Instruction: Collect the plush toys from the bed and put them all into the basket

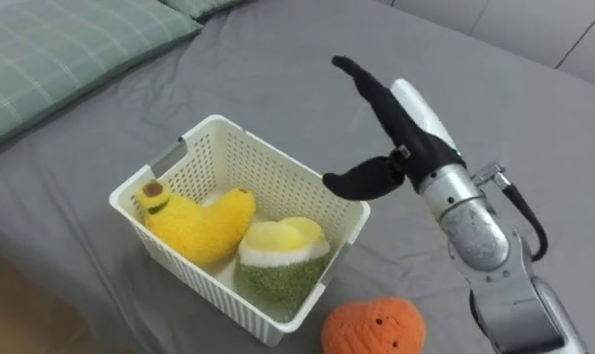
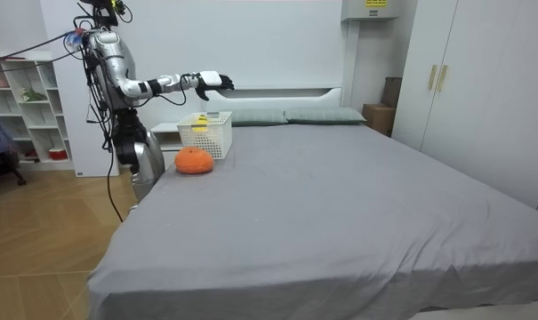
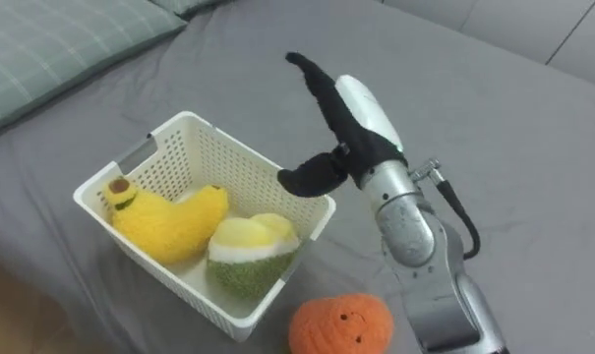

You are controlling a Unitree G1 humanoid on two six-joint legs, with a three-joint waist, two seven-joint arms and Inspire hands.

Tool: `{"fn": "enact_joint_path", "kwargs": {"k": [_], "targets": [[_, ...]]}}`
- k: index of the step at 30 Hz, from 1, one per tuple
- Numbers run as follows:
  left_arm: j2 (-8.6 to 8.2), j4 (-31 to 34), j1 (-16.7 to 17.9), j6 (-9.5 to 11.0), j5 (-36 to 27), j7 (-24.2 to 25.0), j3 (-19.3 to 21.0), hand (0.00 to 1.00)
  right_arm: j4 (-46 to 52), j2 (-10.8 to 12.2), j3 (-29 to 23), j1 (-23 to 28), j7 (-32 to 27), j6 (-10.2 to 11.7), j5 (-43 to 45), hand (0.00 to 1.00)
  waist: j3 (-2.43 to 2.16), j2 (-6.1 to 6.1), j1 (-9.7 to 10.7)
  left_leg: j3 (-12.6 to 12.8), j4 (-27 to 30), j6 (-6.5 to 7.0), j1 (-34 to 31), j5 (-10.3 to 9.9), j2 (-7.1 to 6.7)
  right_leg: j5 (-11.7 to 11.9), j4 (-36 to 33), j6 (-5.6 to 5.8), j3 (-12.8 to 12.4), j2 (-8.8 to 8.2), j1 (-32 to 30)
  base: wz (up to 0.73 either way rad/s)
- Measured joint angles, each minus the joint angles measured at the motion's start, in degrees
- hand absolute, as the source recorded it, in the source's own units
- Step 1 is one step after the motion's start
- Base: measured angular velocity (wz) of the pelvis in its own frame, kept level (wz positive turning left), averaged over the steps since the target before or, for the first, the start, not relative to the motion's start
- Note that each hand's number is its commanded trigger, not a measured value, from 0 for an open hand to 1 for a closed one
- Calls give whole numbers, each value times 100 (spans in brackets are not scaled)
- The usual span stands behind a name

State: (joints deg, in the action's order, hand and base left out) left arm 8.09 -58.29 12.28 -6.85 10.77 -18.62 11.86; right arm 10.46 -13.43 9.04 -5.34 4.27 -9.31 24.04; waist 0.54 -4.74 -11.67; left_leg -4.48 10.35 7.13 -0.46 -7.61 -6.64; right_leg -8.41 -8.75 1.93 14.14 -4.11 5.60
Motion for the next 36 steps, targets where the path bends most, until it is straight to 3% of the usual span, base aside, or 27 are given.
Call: {"fn": "enact_joint_path", "kwargs": {"k": [5, 10, 16, 25, 31, 36], "targets": [[-53, 0, 156, 77, -2, -128, 161, 0, -32, -27, -441, 453, -434, 145, -206, 0, -68, 36, 216, 264, -59, -7, 99, 6, 67, 3, 5, -3, -229, 32, 3, -23], [-44, 4, 193, 96, -2, -121, 157, 0, -310, -81, -654, 912, -572, 174, -571, 0, -67, 47, 499, 293, -92, -12, 112, -38, 78, 3, 6, -3, -299, 48, 8, -9], [-39, 131, 202, 169, -4, -121, 163, 0, -439, -77, -875, 1455, -805, 208, -810, 0, -58, 56, 692, 322, -93, -9, 120, -46, 88, 3, 7, -3, -315, 53, 8, -1], [-52, 80, 308, 210, 8, -103, 156, 0, -1631, 17, -1096, 1696, -834, 303, -825, 0, -56, 43, 719, 422, -38, 14, 161, -162, 109, 4, -6, 0, -408, 66, 23, -7], [-52, 88, 320, 210, 5, -81, 161, 0, -2103, 22, -1072, 1816, -507, 297, -831, 0, -53, 135, 673, 429, 3, 29, 118, -179, 107, 3, -11, 4, -441, 65, -1, 0], [-54, 95, 296, 214, 7, -91, 129, 0, -2327, 38, -842, 1803, -372, 312, -830, 0, -47, 141, 664, 423, 2, 25, 114, -182, 109, 3, 12, 4, -434, 74, 4, 0]]}}
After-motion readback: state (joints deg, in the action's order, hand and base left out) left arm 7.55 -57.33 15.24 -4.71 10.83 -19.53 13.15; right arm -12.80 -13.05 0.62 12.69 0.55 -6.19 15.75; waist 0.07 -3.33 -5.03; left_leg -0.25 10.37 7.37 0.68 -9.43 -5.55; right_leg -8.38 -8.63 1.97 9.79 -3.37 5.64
